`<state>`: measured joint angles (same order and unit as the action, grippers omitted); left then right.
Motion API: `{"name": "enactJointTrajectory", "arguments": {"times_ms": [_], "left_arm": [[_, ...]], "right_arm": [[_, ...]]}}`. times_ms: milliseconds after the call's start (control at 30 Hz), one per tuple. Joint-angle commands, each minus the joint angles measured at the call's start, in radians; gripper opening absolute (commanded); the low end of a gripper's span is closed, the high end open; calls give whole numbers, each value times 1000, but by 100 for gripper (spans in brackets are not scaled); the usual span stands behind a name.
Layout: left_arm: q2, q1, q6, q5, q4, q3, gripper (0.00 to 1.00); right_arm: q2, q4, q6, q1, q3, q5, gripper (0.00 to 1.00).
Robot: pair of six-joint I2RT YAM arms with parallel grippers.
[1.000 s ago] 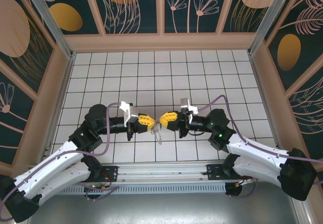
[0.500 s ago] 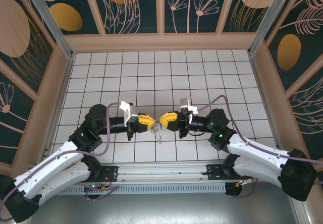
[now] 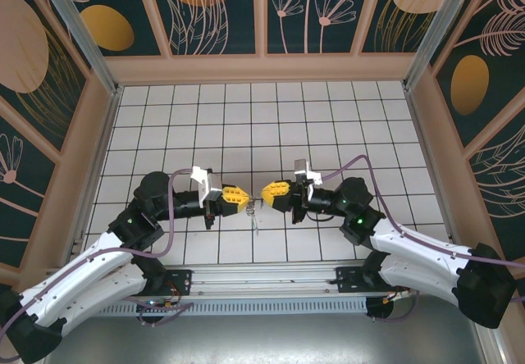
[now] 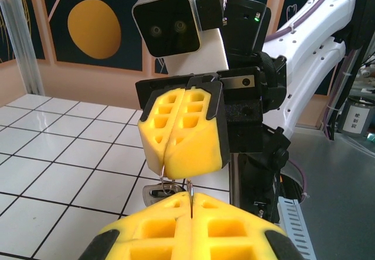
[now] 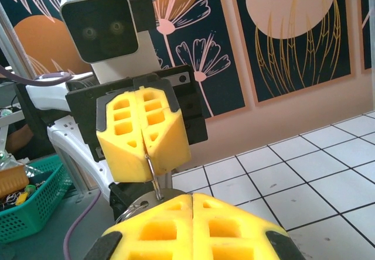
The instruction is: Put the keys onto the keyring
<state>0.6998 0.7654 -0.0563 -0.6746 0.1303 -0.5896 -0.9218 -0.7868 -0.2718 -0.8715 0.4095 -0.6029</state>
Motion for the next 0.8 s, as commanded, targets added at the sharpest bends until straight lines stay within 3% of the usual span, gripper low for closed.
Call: {"name": "enactJointTrajectory", "arguments": {"times_ms": [0, 400, 767], "left_arm": [[-9, 6, 16, -2, 22, -34, 0], [4, 6, -7, -84, 47, -31, 0], [8, 6, -35, -148, 70, -26, 0]], "right_arm": [[27, -12, 0, 0, -8, 13, 0], [38, -96, 108, -76, -30, -14, 0], [47, -283, 192, -101, -93, -8, 0]]}}
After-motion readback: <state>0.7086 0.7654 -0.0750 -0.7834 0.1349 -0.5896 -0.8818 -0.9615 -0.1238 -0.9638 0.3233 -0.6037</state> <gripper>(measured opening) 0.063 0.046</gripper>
